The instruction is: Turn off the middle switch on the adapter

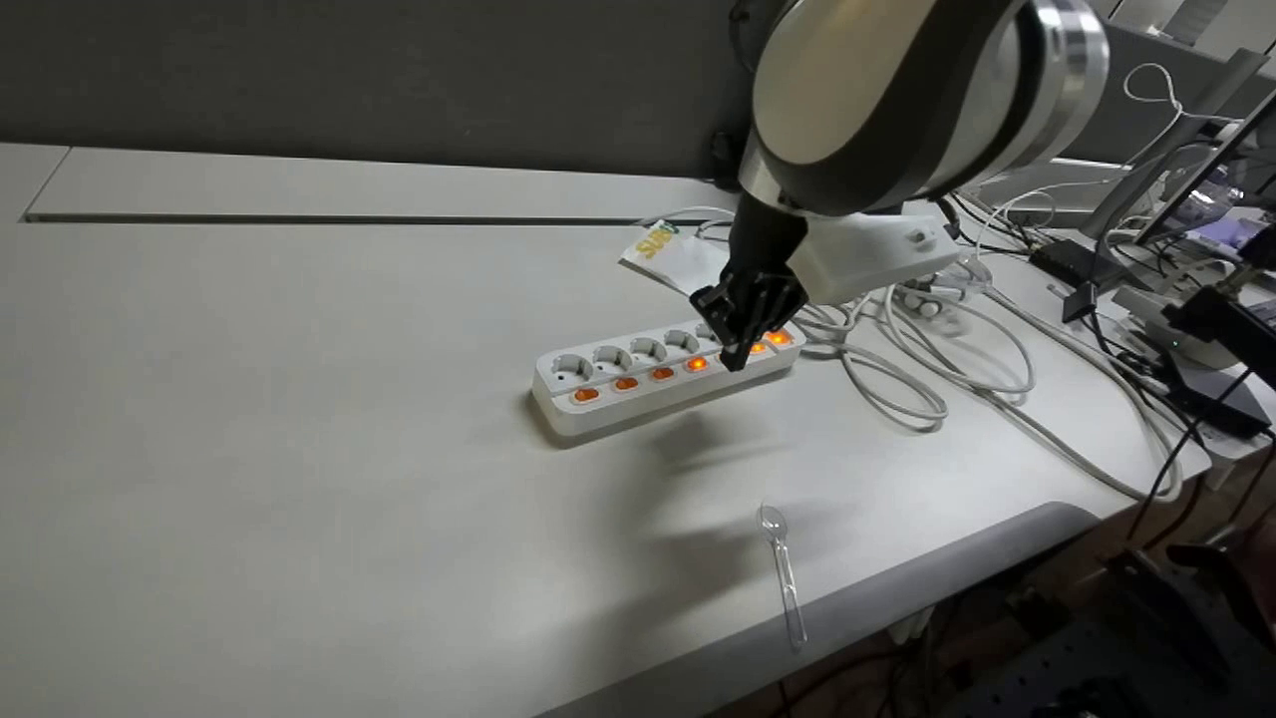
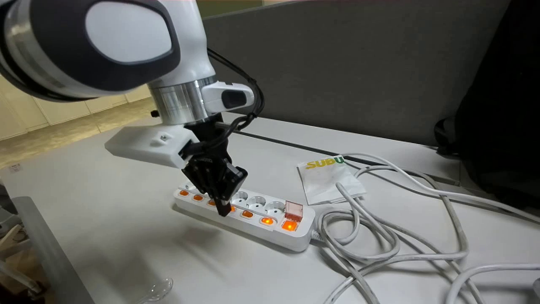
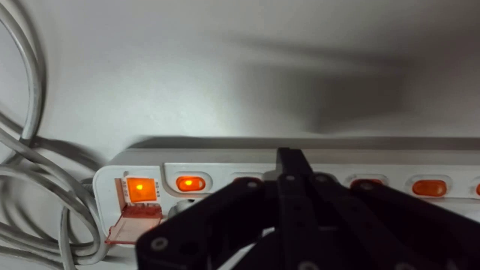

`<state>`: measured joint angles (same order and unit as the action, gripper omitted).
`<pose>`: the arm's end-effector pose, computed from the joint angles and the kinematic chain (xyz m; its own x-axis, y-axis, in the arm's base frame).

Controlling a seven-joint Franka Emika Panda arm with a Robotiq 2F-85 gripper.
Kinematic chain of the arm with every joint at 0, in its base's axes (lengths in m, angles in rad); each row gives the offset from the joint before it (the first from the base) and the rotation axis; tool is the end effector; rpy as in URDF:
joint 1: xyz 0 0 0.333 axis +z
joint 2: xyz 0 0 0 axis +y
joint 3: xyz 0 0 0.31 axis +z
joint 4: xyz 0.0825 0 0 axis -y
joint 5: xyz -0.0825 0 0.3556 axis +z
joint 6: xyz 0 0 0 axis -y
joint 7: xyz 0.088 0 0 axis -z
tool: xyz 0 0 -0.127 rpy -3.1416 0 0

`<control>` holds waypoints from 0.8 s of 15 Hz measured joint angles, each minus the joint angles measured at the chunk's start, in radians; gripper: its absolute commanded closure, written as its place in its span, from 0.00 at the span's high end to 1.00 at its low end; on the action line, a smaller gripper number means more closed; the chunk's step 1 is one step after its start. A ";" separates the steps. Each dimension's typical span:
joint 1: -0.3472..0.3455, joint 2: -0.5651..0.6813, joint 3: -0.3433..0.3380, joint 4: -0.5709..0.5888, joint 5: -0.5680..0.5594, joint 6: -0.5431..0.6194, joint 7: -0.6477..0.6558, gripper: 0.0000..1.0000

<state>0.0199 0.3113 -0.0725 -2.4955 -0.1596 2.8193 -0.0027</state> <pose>0.4570 -0.0192 0.1682 0.9945 0.1049 0.0057 0.1041 -0.9918 0.0742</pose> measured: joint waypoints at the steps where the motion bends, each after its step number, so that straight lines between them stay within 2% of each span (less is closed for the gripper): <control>1: 0.006 0.012 0.000 0.011 0.000 0.001 0.003 0.00; 12: 0.051 0.054 -0.015 0.060 0.001 0.013 0.022 0.00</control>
<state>0.0708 0.3657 -0.0880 -2.4350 -0.1585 2.8323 0.0197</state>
